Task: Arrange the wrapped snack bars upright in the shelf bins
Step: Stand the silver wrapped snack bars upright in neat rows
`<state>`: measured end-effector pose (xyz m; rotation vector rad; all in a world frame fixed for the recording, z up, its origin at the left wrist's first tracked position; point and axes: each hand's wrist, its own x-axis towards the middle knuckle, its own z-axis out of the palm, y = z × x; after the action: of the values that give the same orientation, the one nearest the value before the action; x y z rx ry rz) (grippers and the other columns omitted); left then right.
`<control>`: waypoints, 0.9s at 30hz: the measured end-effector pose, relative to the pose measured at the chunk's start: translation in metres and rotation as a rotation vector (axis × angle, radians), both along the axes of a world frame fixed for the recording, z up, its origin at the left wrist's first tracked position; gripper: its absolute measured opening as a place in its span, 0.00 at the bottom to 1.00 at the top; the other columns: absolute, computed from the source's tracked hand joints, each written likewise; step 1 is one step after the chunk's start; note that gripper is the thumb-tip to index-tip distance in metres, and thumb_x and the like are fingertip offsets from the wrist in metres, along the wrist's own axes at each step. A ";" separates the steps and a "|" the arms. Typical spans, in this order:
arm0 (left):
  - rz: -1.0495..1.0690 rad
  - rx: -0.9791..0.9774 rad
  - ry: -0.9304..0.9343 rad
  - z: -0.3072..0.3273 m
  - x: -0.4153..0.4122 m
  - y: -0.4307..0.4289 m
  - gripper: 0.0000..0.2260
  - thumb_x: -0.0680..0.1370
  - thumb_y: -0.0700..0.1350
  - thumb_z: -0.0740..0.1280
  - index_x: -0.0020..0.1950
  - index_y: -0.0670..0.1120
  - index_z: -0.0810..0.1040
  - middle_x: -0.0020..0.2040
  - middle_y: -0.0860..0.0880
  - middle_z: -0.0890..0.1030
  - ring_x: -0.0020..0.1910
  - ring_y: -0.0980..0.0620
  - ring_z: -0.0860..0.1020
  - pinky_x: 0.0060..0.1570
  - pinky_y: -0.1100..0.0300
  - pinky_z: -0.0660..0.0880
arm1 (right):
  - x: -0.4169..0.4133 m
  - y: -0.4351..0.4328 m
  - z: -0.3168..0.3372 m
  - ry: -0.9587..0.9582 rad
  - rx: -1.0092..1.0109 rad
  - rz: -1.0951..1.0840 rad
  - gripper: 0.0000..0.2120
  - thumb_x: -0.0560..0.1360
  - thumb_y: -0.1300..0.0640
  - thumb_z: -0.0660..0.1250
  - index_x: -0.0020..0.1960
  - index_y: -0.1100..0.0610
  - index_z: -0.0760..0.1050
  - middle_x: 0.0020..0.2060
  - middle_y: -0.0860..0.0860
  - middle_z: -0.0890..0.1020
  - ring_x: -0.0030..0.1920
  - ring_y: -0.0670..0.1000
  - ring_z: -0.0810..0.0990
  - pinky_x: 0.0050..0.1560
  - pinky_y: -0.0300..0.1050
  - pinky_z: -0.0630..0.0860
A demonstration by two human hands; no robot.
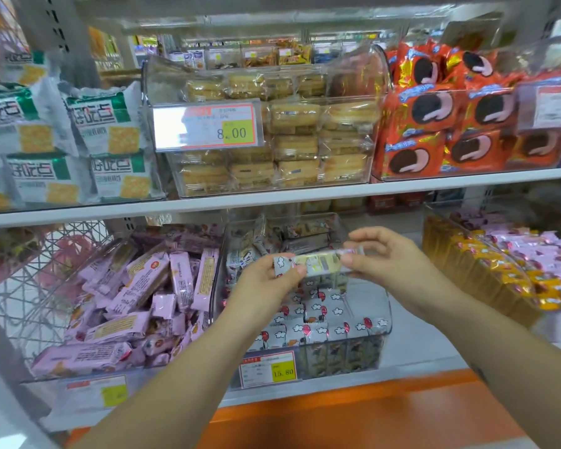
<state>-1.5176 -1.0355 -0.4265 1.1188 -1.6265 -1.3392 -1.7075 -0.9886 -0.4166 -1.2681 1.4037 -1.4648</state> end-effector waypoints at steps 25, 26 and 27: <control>-0.148 -0.660 -0.744 -0.011 -0.055 -0.077 0.11 0.76 0.48 0.68 0.58 0.52 0.77 0.54 0.49 0.81 0.50 0.51 0.78 0.52 0.55 0.76 | -0.033 -0.010 -0.015 0.858 0.016 -0.143 0.12 0.75 0.55 0.68 0.58 0.49 0.77 0.49 0.39 0.76 0.51 0.38 0.71 0.47 0.25 0.64; -0.164 -0.654 -0.769 -0.011 -0.055 -0.079 0.10 0.76 0.48 0.68 0.57 0.51 0.77 0.53 0.49 0.81 0.49 0.51 0.78 0.51 0.56 0.76 | -0.035 -0.011 -0.017 0.859 0.018 -0.150 0.12 0.75 0.55 0.68 0.58 0.50 0.77 0.50 0.40 0.75 0.52 0.39 0.71 0.51 0.28 0.64; -0.175 -0.648 -0.780 -0.011 -0.055 -0.082 0.10 0.76 0.48 0.68 0.57 0.50 0.78 0.52 0.49 0.82 0.48 0.52 0.78 0.50 0.57 0.75 | -0.036 -0.011 -0.019 0.852 0.022 -0.151 0.12 0.75 0.55 0.68 0.58 0.50 0.77 0.51 0.41 0.75 0.54 0.40 0.71 0.56 0.31 0.65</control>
<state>-1.5724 -1.1172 -0.4377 1.1513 -2.5126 -0.3571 -1.7432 -0.9999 -0.4359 -1.9221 2.0729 -1.0067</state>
